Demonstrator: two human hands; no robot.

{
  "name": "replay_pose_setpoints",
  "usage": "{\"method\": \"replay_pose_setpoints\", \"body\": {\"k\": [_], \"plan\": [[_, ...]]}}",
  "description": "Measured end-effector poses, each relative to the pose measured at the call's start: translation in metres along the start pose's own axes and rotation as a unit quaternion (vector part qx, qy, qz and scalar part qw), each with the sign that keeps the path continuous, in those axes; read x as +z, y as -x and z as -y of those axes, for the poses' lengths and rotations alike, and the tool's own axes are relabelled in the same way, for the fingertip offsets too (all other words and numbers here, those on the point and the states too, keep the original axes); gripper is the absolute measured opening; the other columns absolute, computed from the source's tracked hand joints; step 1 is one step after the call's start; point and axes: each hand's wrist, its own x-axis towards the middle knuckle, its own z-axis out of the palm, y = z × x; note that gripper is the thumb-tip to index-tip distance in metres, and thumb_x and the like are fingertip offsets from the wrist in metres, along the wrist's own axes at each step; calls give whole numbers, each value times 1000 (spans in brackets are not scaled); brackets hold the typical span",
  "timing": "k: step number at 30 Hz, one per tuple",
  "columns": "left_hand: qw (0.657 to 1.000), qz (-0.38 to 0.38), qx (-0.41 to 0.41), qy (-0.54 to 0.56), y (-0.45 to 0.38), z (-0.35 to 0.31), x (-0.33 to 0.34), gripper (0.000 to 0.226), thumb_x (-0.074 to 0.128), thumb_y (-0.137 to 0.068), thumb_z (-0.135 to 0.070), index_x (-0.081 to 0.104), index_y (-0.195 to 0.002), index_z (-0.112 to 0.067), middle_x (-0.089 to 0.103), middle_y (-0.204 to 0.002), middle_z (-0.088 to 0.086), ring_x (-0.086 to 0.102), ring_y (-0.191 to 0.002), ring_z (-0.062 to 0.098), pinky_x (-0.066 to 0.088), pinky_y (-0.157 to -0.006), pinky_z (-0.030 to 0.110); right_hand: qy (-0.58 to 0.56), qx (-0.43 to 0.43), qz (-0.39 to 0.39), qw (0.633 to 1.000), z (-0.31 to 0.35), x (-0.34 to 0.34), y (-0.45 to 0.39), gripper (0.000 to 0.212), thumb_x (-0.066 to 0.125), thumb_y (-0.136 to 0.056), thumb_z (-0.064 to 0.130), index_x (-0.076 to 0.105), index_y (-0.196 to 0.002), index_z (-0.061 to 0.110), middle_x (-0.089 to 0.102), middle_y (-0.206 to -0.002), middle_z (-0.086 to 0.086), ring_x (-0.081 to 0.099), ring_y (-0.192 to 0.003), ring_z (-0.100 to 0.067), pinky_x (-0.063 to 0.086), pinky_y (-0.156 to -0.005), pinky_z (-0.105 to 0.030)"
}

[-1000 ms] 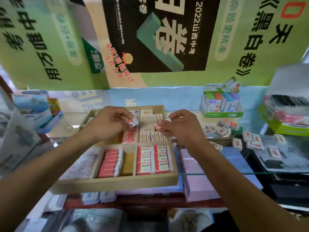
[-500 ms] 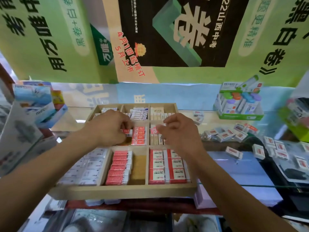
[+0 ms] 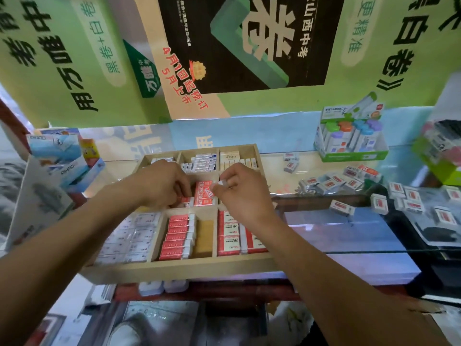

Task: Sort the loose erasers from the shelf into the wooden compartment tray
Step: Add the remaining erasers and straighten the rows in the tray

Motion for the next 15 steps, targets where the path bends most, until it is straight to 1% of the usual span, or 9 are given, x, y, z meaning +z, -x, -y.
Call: {"method": "replay_pose_setpoints", "body": {"k": [3,5,6,7,8,9,10,12,15], "plan": [[999,43,-5,-4,1,-1,-5,24,73,-79,-10,78,-93,-28,72,-81,-15,65,-85,3,51,-87,24,23,-14,11,1000,0,1,4,16,69,-86,30,59,-95,21,62,-85,10,58,-78,-4,48,-70,-24],[998,53,-11,-15,-1,-3,-6,28,69,-79,-6,78,-92,-29,68,-74,-21,65,-87,5,51,-86,24,26,-18,13,999,0,0,6,17,69,-86,30,60,-94,19,60,-83,11,56,-76,-3,46,-69,-23],[998,53,-13,-24,-2,-5,-5,30,66,-78,-3,78,-90,-29,64,-70,-24,65,-87,5,50,-83,21,26,-18,13,999,0,0,6,17,69,-86,29,60,-94,18,59,-81,12,55,-75,-2,46,-68,-23],[998,51,-12,-35,-2,-8,-3,31,64,-78,-1,78,-90,-27,60,-67,-26,64,-86,6,47,-75,14,26,-16,13,999,-1,1,7,16,69,-85,29,60,-93,19,58,-79,12,55,-73,-2,45,-67,-21],[998,50,-10,-42,-3,-11,-2,31,62,-78,0,77,-90,-24,57,-65,-26,62,-84,6,41,-66,7,27,-16,12,999,-1,1,7,16,70,-85,29,60,-93,19,58,-79,13,54,-73,-1,45,-66,-20],[998,50,-12,-44,-4,-13,0,31,61,-78,1,77,-90,-22,56,-65,-26,59,-82,5,36,-60,5,29,-15,12,999,-1,1,7,16,70,-85,29,60,-93,19,58,-79,13,54,-72,-1,44,-65,-18],[998,51,-15,-41,-4,-14,0,32,59,-78,2,76,-91,-22,56,-65,-26,57,-80,4,33,-58,5,31,-15,14,999,-1,1,7,16,70,-85,28,60,-93,19,58,-80,13,54,-73,-1,43,-64,-18],[998,55,-21,-36,-4,-15,-1,33,58,-79,2,76,-92,-21,57,-68,-25,54,-80,3,33,-57,7,32,-17,14,999,-2,1,8,16,70,-85,29,60,-94,20,58,-80,13,54,-73,-2,42,-63,-18],[997,58,-18,-42,-2,-18,-1,31,57,-82,-2,76,-97,-22,62,-81,-16,51,-85,6,35,-62,13,23,-16,12,1000,-1,0,7,17,71,-84,27,62,-94,18,60,-81,10,56,-73,-4,44,-64,-19]]}}
